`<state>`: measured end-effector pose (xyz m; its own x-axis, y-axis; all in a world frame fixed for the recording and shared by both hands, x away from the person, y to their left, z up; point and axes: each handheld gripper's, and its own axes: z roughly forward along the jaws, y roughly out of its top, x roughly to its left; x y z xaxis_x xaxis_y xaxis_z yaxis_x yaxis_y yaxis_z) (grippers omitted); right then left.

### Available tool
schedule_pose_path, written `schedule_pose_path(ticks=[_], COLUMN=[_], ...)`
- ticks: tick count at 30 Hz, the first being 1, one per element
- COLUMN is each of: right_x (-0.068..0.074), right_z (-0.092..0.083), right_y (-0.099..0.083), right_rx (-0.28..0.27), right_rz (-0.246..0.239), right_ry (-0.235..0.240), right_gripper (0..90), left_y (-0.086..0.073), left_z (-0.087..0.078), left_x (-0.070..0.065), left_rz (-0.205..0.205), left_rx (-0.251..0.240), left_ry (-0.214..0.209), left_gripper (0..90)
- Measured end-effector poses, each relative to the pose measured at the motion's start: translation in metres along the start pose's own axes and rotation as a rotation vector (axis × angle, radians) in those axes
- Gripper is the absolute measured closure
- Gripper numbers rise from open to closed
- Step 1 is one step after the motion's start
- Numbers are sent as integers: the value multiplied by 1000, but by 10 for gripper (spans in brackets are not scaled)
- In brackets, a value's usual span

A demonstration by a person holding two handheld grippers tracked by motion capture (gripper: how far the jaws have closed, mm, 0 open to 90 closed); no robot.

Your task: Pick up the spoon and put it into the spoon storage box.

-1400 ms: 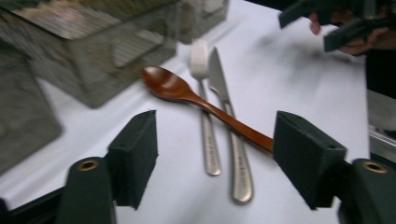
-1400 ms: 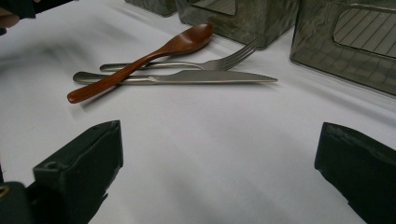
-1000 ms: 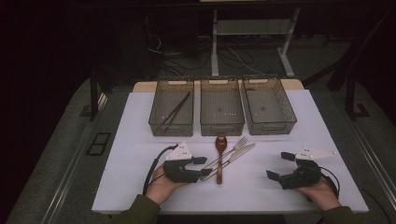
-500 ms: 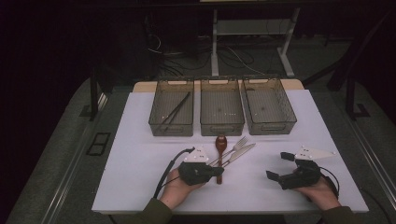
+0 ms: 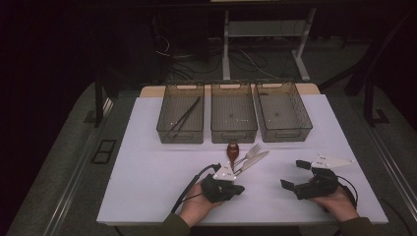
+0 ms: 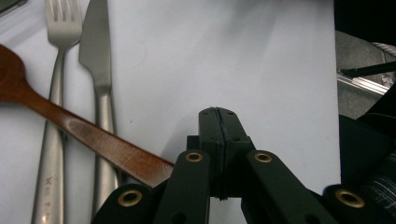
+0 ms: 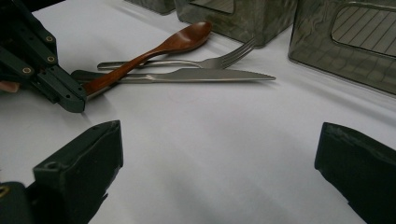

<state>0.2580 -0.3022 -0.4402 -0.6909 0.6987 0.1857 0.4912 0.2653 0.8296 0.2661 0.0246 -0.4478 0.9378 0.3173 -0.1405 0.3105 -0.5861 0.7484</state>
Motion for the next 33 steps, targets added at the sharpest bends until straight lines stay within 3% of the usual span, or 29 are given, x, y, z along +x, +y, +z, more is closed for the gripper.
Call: schedule_pose_path(ticks=[12,24,33], right_x=[-1,-1,-2], right_z=[-1,-1,-2], right_y=[0,0,0], right_rx=[-2,-4,-10], right_rz=[1,5,5], right_ry=[-3,-2,-4], right_gripper=[6,5,6], left_y=[-5,-16,-22], left_z=[-7,-26,-40], left_x=[1,10,17], left_rz=[-24,-61,-90], left_rx=[45,56,46], left_ry=[26,47,87], left_gripper=[888,888,888])
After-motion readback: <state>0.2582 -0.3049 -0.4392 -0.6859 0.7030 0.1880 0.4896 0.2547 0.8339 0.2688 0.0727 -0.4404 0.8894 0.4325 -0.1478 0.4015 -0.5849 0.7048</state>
